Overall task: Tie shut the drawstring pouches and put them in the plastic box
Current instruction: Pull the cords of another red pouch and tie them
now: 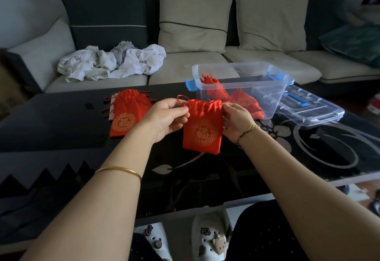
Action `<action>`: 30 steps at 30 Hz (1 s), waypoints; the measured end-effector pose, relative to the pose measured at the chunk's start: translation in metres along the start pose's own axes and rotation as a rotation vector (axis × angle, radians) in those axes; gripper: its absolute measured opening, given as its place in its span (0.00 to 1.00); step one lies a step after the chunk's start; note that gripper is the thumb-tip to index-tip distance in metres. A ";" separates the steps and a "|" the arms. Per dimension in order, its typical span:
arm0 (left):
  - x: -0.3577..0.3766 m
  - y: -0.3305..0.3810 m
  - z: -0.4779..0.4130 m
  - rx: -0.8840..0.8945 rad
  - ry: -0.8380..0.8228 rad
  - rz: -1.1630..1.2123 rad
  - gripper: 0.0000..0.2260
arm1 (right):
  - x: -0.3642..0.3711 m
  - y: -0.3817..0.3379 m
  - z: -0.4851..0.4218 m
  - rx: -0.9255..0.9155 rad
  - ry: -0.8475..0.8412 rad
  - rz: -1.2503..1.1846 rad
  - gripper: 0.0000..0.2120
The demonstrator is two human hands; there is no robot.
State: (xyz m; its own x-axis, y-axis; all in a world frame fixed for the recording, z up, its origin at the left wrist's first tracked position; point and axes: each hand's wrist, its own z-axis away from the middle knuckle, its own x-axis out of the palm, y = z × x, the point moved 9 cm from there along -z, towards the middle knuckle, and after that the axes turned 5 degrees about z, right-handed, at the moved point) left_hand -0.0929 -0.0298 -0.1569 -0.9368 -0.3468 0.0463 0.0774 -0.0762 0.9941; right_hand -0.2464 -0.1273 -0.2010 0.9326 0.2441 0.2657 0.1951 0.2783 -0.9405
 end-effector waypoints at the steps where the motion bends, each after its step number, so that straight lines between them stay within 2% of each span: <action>1: -0.001 0.002 0.000 0.024 0.011 -0.028 0.06 | 0.000 0.000 0.000 0.002 0.000 0.002 0.10; 10: -0.001 0.017 0.000 0.196 0.091 -0.236 0.04 | 0.004 0.002 -0.003 -0.005 -0.017 -0.007 0.11; 16: -0.010 0.023 -0.001 0.210 0.200 -0.155 0.07 | 0.000 0.001 -0.004 0.003 -0.017 -0.055 0.10; 20: -0.011 0.022 -0.001 0.193 0.213 -0.162 0.08 | 0.000 0.001 -0.006 0.006 -0.016 -0.055 0.09; 25: -0.015 0.018 -0.004 0.188 0.209 -0.172 0.09 | -0.002 0.002 -0.006 0.014 -0.011 -0.070 0.13; 30: -0.023 0.021 -0.003 0.232 0.292 -0.179 0.09 | 0.001 0.001 -0.004 0.011 0.002 -0.060 0.14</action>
State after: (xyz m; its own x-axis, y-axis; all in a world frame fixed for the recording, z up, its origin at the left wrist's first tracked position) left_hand -0.0691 -0.0263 -0.1375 -0.7895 -0.6008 -0.1258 -0.1879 0.0415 0.9813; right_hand -0.2443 -0.1304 -0.2025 0.9201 0.2244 0.3211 0.2473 0.3029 -0.9204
